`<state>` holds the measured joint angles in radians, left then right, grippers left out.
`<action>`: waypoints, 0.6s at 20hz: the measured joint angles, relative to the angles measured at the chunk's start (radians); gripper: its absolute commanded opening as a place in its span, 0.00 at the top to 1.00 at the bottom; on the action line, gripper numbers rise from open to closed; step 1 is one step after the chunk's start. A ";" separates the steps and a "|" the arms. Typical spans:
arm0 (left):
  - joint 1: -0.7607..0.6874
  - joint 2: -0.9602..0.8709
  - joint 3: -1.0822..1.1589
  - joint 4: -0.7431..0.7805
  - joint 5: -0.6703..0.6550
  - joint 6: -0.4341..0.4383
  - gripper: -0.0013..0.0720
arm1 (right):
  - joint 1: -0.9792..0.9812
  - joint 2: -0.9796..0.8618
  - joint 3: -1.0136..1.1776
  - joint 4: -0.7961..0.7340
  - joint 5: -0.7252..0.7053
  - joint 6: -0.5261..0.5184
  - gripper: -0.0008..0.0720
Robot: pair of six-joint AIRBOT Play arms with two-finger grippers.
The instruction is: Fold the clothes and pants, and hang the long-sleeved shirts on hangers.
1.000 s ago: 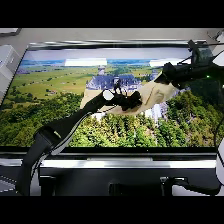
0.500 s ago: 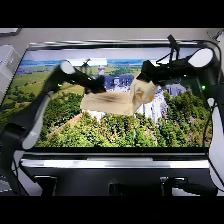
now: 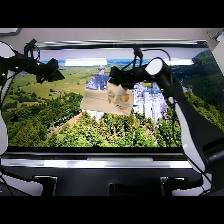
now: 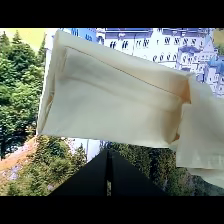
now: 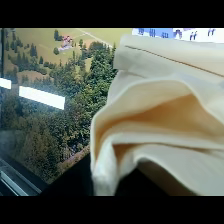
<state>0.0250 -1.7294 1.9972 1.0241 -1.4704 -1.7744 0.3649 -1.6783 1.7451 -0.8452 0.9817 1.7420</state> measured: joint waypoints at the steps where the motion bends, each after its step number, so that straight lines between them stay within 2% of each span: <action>1: 0.010 0.003 0.000 0.003 -0.009 0.005 0.96 | 0.016 -0.034 0.034 0.005 -0.010 0.006 0.95; 7: 0.030 0.010 0.000 0.007 -0.027 0.018 0.96 | 0.076 -0.233 0.207 0.042 -0.053 0.040 0.92; 8: 0.031 0.010 0.000 0.008 -0.028 0.018 0.96 | 0.082 -0.258 0.220 0.052 -0.068 0.041 0.81; 9: 0.032 0.010 0.000 0.008 -0.029 0.019 0.96 | 0.087 -0.277 0.229 0.065 -0.082 0.045 0.65; 11: 0.033 0.010 0.000 0.009 -0.031 0.020 0.96 | 0.097 -0.309 0.240 0.096 -0.113 0.047 0.43; 12: 0.033 0.010 0.000 0.009 -0.031 0.020 0.96 | 0.100 -0.319 0.243 0.111 -0.130 0.043 0.29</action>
<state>0.0578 -1.7195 1.9968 1.0328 -1.5009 -1.7542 0.4652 -1.9968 1.9881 -0.7338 0.8520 1.7847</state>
